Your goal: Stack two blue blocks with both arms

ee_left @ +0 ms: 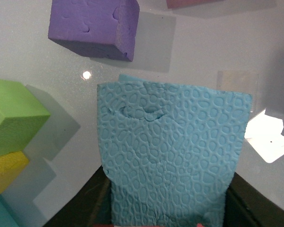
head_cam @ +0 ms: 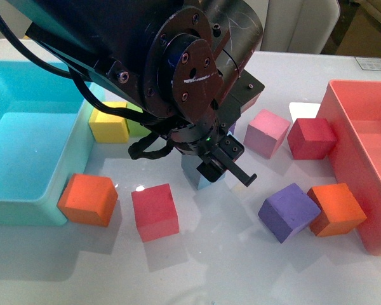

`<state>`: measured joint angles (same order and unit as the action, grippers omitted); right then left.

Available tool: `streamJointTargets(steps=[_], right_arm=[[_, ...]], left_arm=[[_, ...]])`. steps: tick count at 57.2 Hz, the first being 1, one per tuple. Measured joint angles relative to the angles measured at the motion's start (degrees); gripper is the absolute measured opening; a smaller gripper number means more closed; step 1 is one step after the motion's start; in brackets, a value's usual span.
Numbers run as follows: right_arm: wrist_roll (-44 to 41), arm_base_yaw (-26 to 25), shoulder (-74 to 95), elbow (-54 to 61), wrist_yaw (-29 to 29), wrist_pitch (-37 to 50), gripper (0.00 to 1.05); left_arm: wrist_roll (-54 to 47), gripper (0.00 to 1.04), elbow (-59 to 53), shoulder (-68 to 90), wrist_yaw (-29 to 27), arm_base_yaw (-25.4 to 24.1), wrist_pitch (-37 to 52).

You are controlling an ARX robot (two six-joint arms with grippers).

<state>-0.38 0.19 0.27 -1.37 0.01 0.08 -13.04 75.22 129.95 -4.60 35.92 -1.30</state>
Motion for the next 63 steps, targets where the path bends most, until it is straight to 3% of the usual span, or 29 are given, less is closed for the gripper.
streamJointTargets(steps=[20,46,63], right_arm=[[0.0,0.0,0.0,0.02,0.0,0.0,0.96],[0.0,0.0,0.0,0.02,-0.02,0.0,0.96],[0.0,0.0,0.0,0.02,0.0,0.0,0.96]], left_arm=[[0.55,0.98,0.07,0.22,1.88,-0.22,-0.22],[2.84,0.96,-9.99,-11.04,4.94,-2.12,1.6],[7.65,0.96,-27.04,-29.31,9.22,-7.58,7.48]])
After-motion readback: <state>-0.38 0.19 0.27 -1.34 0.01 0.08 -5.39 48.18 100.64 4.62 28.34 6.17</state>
